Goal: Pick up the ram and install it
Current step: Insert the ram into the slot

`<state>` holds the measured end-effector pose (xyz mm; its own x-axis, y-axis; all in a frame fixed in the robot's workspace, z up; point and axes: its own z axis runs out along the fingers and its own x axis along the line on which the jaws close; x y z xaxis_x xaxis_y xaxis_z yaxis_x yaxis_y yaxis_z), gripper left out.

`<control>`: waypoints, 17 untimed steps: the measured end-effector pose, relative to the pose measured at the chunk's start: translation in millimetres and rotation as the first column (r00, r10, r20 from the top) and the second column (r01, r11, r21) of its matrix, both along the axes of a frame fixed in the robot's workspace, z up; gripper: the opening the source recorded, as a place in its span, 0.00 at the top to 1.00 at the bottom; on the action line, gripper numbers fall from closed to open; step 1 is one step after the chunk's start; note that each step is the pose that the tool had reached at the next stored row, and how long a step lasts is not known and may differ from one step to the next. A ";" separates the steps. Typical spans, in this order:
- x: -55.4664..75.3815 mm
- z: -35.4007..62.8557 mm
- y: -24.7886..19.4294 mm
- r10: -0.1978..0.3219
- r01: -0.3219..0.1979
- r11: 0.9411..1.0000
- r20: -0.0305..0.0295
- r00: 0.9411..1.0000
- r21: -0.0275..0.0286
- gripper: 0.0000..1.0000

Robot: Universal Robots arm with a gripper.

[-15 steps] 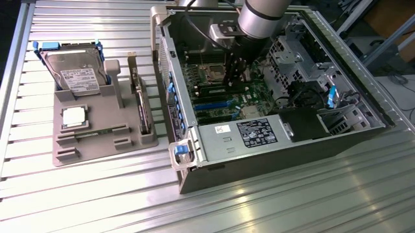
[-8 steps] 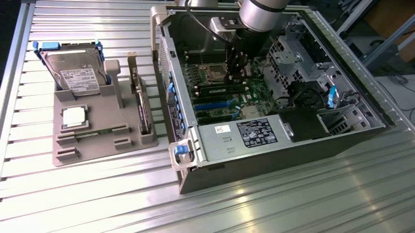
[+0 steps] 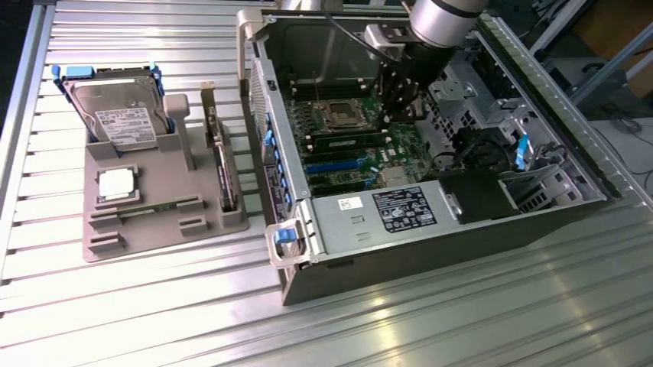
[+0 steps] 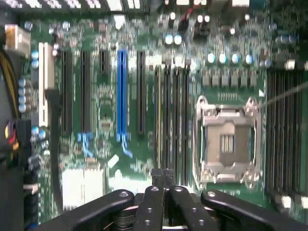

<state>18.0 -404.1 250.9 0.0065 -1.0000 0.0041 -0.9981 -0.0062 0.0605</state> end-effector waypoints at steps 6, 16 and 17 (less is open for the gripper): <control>33.1 7.3 -0.1 0.000 0.000 1.000 -0.008 1.000 0.000 0.89; 36.2 72.4 -0.1 0.000 0.000 1.000 -0.008 1.000 0.000 0.89; 36.5 79.5 -0.1 0.000 0.000 1.000 -0.008 1.000 0.000 0.89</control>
<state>54.4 -404.2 330.4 0.0065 -1.0000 0.0041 -0.9977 -0.0062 0.0681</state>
